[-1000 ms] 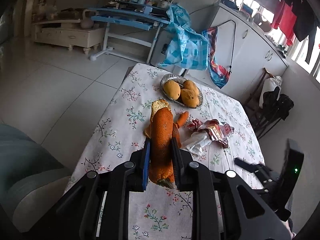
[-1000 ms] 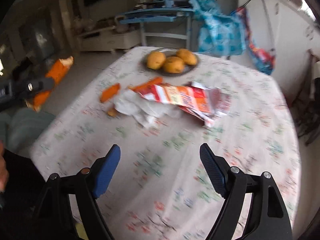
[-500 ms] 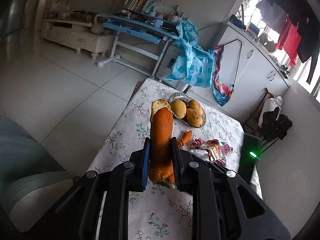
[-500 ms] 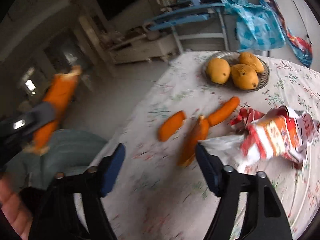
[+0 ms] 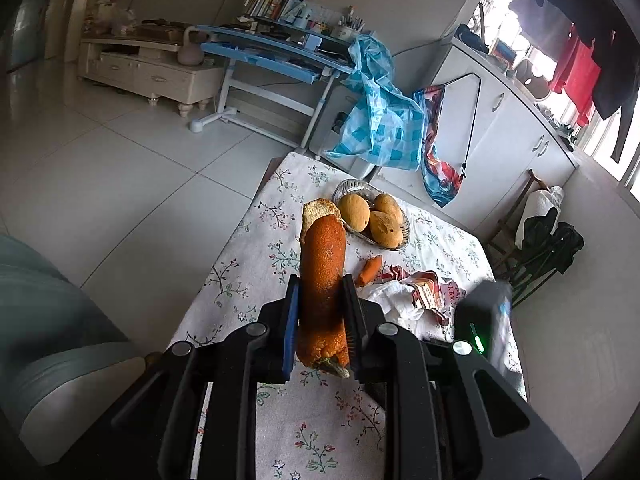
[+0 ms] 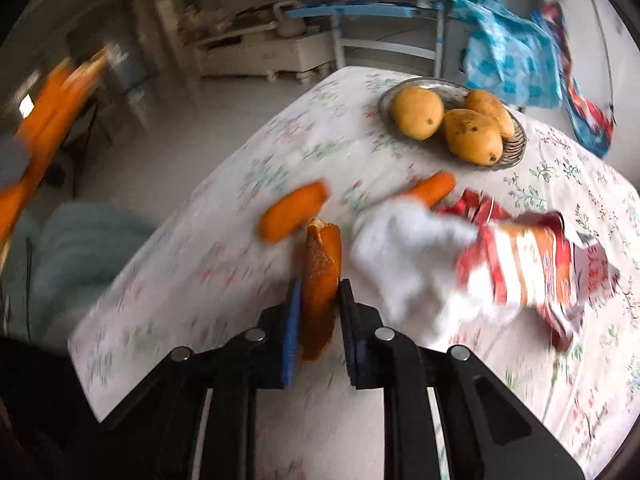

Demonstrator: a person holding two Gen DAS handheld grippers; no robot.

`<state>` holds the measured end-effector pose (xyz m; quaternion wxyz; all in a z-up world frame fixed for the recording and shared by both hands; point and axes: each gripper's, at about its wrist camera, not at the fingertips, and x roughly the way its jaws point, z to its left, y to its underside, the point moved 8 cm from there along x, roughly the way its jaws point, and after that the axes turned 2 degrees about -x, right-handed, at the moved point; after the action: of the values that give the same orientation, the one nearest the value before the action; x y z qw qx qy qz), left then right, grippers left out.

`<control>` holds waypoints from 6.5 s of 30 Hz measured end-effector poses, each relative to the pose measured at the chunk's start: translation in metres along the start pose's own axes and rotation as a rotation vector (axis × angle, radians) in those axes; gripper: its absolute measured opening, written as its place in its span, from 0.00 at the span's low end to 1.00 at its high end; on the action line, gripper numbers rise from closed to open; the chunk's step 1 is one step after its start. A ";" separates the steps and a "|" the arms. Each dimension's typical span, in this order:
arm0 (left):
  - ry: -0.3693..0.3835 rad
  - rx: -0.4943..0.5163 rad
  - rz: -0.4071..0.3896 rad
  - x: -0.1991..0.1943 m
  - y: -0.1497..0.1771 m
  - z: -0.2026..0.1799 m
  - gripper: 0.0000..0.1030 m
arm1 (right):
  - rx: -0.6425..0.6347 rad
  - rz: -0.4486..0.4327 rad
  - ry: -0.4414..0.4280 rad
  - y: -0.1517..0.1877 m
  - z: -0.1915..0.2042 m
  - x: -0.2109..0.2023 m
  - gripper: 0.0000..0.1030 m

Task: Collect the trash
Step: 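Grasp a smaller orange sweet-potato piece with right gripper while left holds its piece, then lift both held orange sweet-potato pieces up off the table, then hold both orange pieces raised and turn toward the yellow bucket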

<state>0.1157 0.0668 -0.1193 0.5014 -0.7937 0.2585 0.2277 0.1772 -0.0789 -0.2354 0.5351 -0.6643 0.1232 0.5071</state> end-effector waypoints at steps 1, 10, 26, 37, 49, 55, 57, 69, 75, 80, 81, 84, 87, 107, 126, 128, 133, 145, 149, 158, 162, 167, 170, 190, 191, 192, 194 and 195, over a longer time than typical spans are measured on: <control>-0.001 0.002 0.002 0.000 0.001 0.000 0.19 | -0.009 0.007 0.000 0.006 0.001 -0.004 0.18; -0.006 0.065 0.033 0.011 0.015 -0.016 0.19 | 0.122 -0.013 0.040 0.060 -0.026 -0.063 0.18; -0.066 0.203 0.044 0.021 0.033 -0.037 0.19 | 0.360 -0.169 -0.048 0.057 -0.060 -0.082 0.18; -0.080 0.228 0.061 0.028 0.038 -0.040 0.19 | 0.367 -0.165 -0.049 0.063 -0.062 -0.080 0.19; -0.093 0.253 0.186 0.062 0.066 -0.041 0.19 | 0.233 -0.047 0.111 0.078 -0.061 -0.065 0.19; -0.112 0.233 0.263 0.083 0.083 -0.034 0.19 | 0.194 -0.033 0.142 0.081 -0.059 -0.064 0.19; -0.127 0.243 0.272 0.088 0.088 -0.032 0.19 | 0.185 -0.031 0.148 0.082 -0.059 -0.064 0.19; -0.209 0.349 0.234 0.096 0.098 -0.037 0.22 | 0.180 -0.058 0.165 0.081 -0.058 -0.065 0.40; -0.212 0.355 0.232 0.093 0.099 -0.038 0.23 | 0.179 -0.066 0.171 0.079 -0.058 -0.064 0.40; -0.205 0.351 0.234 0.091 0.102 -0.038 0.28 | 0.176 -0.064 0.164 0.078 -0.055 -0.063 0.39; -0.204 0.351 0.234 0.091 0.102 -0.038 0.29 | 0.173 -0.065 0.164 0.078 -0.054 -0.062 0.39; -0.205 0.353 0.233 0.090 0.103 -0.039 0.30 | 0.171 -0.068 0.163 0.078 -0.054 -0.063 0.37; -0.205 0.354 0.233 0.089 0.104 -0.039 0.30 | 0.179 -0.072 0.155 0.078 -0.055 -0.063 0.35; -0.208 0.360 0.232 0.088 0.105 -0.041 0.32 | 0.169 -0.074 0.146 0.075 -0.052 -0.062 0.35; -0.209 0.361 0.233 0.088 0.105 -0.041 0.32 | 0.167 -0.077 0.139 0.073 -0.048 -0.061 0.39; -0.209 0.360 0.233 0.088 0.106 -0.042 0.32 | 0.166 -0.077 0.137 0.074 -0.047 -0.061 0.38; -0.209 0.361 0.233 0.088 0.105 -0.042 0.32 | 0.165 -0.077 0.138 0.074 -0.047 -0.062 0.33; -0.209 0.365 0.233 0.088 0.107 -0.043 0.32 | 0.164 -0.083 0.139 0.073 -0.050 -0.065 0.24; -0.209 0.365 0.234 0.088 0.107 -0.043 0.32 | 0.166 -0.078 0.141 0.073 -0.051 -0.065 0.24; -0.208 0.366 0.234 0.087 0.107 -0.044 0.32 | 0.177 -0.085 0.150 0.074 -0.053 -0.065 0.33; -0.207 0.364 0.234 0.088 0.107 -0.044 0.32 | 0.171 -0.085 0.141 0.073 -0.051 -0.065 0.24; -0.204 0.366 0.235 0.089 0.107 -0.046 0.32 | 0.161 -0.091 0.127 0.072 -0.047 -0.066 0.19; -0.203 0.365 0.236 0.089 0.107 -0.046 0.32 | 0.152 -0.103 0.121 0.071 -0.045 -0.068 0.18; -0.204 0.367 0.235 0.088 0.107 -0.047 0.34 | 0.161 -0.089 0.121 0.072 -0.046 -0.063 0.28; -0.204 0.368 0.236 0.088 0.107 -0.046 0.34 | 0.160 -0.090 0.121 0.072 -0.046 -0.063 0.28; -0.203 0.367 0.236 0.088 0.107 -0.046 0.34 | 0.160 -0.090 0.121 0.072 -0.046 -0.063 0.28; -0.202 0.366 0.236 0.089 0.107 -0.047 0.33 | 0.157 -0.091 0.122 0.072 -0.045 -0.063 0.28; -0.199 0.367 0.237 0.088 0.107 -0.047 0.33 | 0.158 -0.090 0.120 0.072 -0.045 -0.063 0.27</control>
<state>0.1196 -0.0310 -0.2282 0.6299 -0.6270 0.3362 0.3116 0.1222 -0.1690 -0.2306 0.5997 -0.6542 0.1644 0.4305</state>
